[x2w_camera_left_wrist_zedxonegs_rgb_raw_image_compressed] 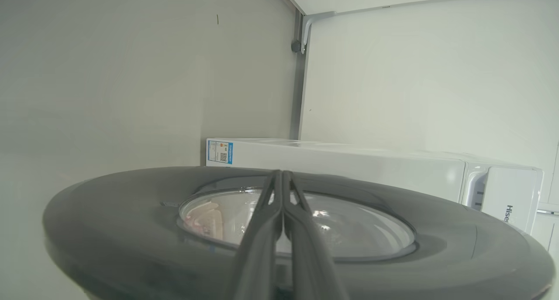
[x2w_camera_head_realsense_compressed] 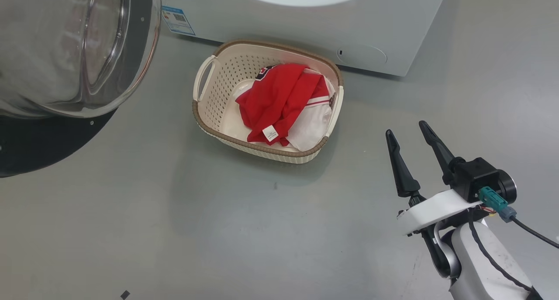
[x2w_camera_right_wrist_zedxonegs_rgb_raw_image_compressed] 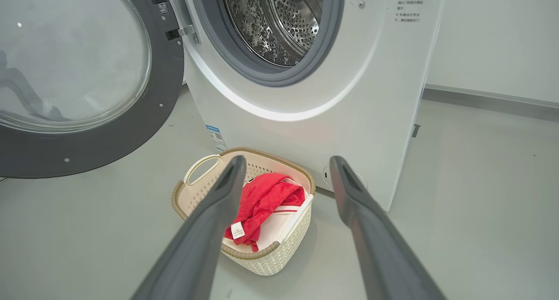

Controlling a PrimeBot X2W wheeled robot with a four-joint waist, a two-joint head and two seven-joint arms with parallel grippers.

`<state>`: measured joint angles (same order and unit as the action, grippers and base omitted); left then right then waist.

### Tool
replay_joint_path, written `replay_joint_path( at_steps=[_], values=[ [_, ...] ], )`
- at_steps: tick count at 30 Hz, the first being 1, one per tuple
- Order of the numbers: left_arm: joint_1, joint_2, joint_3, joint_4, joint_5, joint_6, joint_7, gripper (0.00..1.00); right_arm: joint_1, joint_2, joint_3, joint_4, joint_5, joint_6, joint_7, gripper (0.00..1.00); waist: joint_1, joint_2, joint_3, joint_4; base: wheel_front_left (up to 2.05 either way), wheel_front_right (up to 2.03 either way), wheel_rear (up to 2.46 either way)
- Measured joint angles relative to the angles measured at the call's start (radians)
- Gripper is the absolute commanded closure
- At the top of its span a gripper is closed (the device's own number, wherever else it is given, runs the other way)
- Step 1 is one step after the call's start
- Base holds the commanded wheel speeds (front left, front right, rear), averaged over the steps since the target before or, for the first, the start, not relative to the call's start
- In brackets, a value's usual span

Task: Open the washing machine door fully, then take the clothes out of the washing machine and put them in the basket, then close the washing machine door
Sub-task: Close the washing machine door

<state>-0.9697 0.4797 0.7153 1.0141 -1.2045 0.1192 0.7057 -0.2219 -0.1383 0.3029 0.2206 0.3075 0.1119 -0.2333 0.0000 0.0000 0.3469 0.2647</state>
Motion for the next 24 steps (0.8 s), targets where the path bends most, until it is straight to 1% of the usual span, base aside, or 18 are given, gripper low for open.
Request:
replay_joint_path(
  at_steps=[6, 9, 12, 17, 21, 24],
  values=[
    [0.0, -0.027, -0.017, 0.006, -0.006, -0.003, 0.079, 1.0, 0.0, 0.011, 0.0, 0.012, 0.008, 0.0, -0.002, 0.0, 0.0, 0.0, -0.025, 0.0, 0.0, 0.0, 0.0],
    [0.001, -0.049, -0.036, 0.008, -0.007, -0.024, 0.117, 1.0, 0.001, 0.012, -0.001, 0.015, 0.009, 0.0, -0.003, 0.0, 0.0, 0.0, -0.037, 0.002, 0.0, 0.0, 0.0],
    [0.005, -0.058, -0.054, 0.01, -0.007, -0.043, 0.161, 1.0, 0.001, 0.012, -0.002, 0.019, 0.009, 0.0, -0.004, 0.0, 0.0, 0.0, -0.049, 0.003, 0.0, 0.0, 0.0],
    [0.019, -0.084, -0.071, 0.007, -0.022, -0.087, 0.257, 1.0, 0.003, 0.021, -0.002, 0.027, 0.018, 0.0, -0.007, 0.0, 0.0, 0.0, -0.067, 0.003, 0.0, 0.0, 0.0],
    [0.042, -0.123, -0.074, 0.007, -0.03, -0.108, 0.296, 1.0, 0.007, 0.023, -0.005, 0.035, 0.018, 0.0, -0.01, 0.0, 0.0, 0.0, -0.082, 0.004, 0.0, 0.0, 0.0],
    [0.068, -0.128, -0.079, 0.003, -0.035, -0.131, 0.332, 1.0, 0.007, 0.028, -0.005, 0.042, 0.019, 0.0, -0.01, 0.0, 0.0, 0.0, -0.095, 0.006, 0.0, 0.0, 0.0]
  ],
)
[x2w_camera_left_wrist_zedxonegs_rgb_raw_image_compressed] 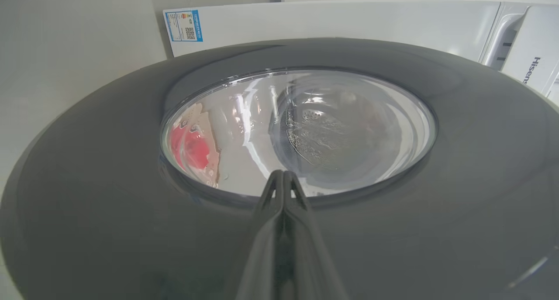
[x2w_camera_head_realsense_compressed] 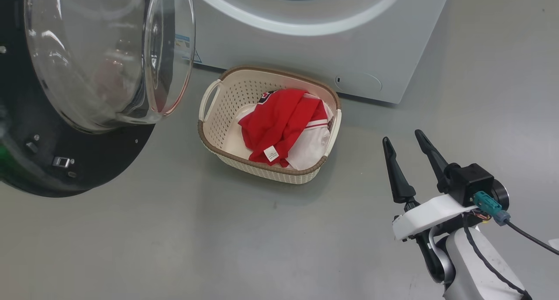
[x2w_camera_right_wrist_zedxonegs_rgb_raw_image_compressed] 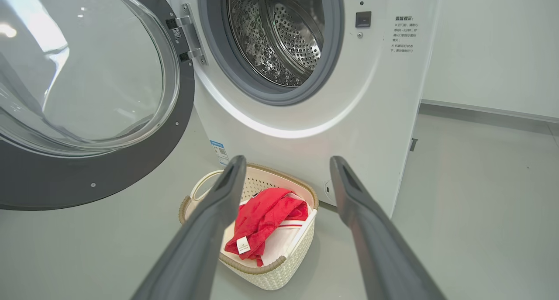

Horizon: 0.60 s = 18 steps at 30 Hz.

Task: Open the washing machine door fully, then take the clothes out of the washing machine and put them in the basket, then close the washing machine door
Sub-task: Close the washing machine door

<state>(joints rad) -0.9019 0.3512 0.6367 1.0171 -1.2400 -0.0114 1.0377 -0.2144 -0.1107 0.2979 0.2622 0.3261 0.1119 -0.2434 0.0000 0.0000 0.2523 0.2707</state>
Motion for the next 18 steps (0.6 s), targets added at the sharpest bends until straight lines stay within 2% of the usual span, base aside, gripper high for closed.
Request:
replay_joint_path(
  at_steps=[7, 18],
  values=[
    [0.054, -0.026, 0.0, -0.012, -0.035, -0.031, 0.075, 1.0, 0.019, 0.009, 0.002, 0.006, 0.008, 0.0, 0.0, 0.0, 0.0, 0.0, -0.027, 0.0, 0.0, 0.0, 0.0],
    [0.1, -0.121, 0.007, -0.057, -0.097, -0.066, 0.176, 1.0, 0.04, 0.014, 0.005, 0.019, 0.01, 0.0, -0.001, 0.0, 0.0, 0.0, -0.065, 0.003, 0.0, 0.0, 0.0]
  ],
)
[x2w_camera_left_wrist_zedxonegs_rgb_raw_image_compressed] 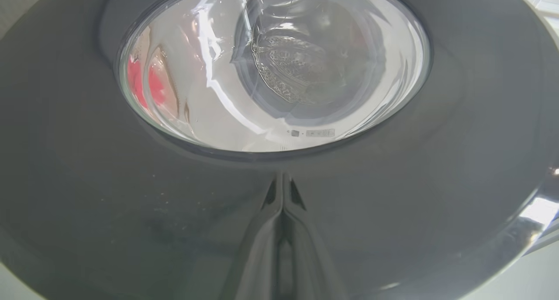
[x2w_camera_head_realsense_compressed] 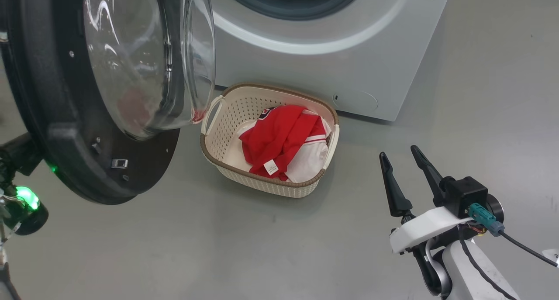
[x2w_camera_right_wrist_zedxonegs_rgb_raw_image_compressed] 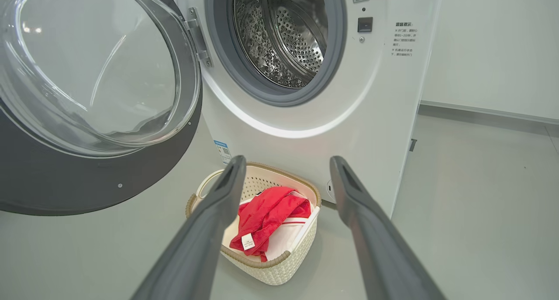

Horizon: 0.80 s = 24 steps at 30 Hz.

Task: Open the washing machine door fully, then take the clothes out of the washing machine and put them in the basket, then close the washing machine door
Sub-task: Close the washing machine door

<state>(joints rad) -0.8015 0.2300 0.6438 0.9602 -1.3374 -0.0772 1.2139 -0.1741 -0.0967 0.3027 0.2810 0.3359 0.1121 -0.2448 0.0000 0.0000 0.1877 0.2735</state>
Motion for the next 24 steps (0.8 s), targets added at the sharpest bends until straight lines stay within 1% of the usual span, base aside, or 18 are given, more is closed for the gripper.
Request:
replay_joint_path(
  at_steps=[7, 13, 19, 24],
  values=[
    [0.029, -0.037, -0.005, -0.047, -0.006, -0.009, 0.036, 1.0, 0.001, 0.002, 0.005, 0.0, 0.0, 0.001, -0.004, 0.0, 0.0, 0.0, -0.018, -0.003, 0.0, 0.0, 0.0],
    [0.051, -0.083, -0.009, -0.089, -0.018, -0.013, 0.063, 1.0, 0.004, 0.004, 0.009, 0.0, 0.0, 0.001, -0.005, 0.0, 0.0, 0.0, -0.022, -0.01, 0.0, 0.0, 0.0],
    [0.074, -0.115, -0.005, -0.139, -0.034, -0.015, 0.08, 1.0, 0.004, 0.008, 0.018, -0.003, 0.0, 0.001, -0.005, 0.0, 0.0, 0.0, -0.017, -0.031, 0.0, 0.0, 0.0],
    [0.083, -0.158, -0.005, -0.176, -0.061, -0.015, 0.089, 1.0, 0.003, 0.009, 0.016, -0.005, 0.0, 0.001, -0.005, 0.0, 0.0, 0.0, -0.008, -0.052, 0.0, 0.0, 0.0]
  ],
)
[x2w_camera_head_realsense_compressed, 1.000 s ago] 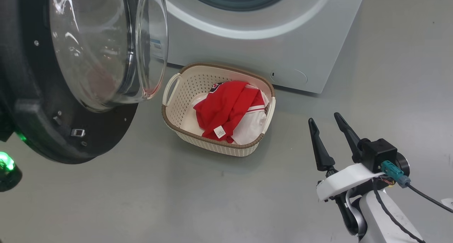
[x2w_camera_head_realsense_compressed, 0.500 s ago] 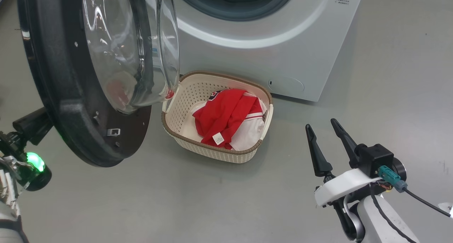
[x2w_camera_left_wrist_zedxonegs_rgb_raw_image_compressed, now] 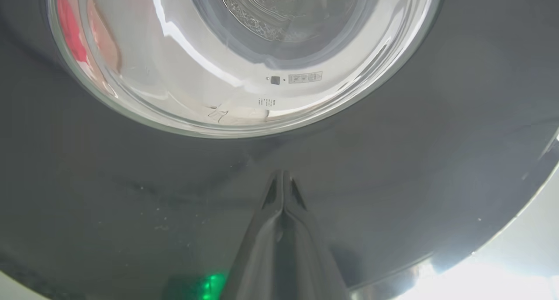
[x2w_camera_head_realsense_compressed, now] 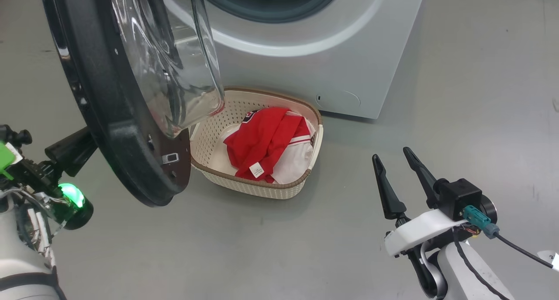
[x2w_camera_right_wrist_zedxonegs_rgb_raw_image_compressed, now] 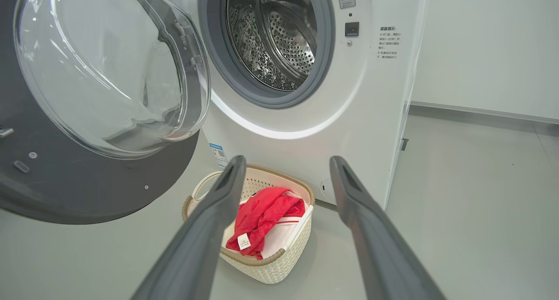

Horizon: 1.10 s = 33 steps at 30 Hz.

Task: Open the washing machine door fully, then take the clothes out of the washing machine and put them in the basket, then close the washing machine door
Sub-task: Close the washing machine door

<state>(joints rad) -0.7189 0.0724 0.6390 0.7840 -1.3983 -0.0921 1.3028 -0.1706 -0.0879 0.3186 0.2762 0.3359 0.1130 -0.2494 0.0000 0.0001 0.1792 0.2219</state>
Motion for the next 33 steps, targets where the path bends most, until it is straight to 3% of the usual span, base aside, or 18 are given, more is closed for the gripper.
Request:
replay_joint_path(
  at_steps=[9, 33],
  values=[
    [0.026, -0.032, -0.003, -0.056, -0.01, 0.001, 0.014, 1.0, -0.001, 0.005, -0.006, -0.006, 0.009, 0.0, -0.002, 0.0, 0.0, 0.0, 0.009, -0.042, 0.0, 0.0, 0.0],
    [0.087, -0.054, -0.078, -0.174, -0.088, 0.07, 0.024, 1.0, -0.001, 0.022, -0.009, -0.013, 0.016, 0.0, -0.002, 0.0, 0.0, 0.0, 0.012, -0.205, 0.0, 0.0, 0.0]
  ],
)
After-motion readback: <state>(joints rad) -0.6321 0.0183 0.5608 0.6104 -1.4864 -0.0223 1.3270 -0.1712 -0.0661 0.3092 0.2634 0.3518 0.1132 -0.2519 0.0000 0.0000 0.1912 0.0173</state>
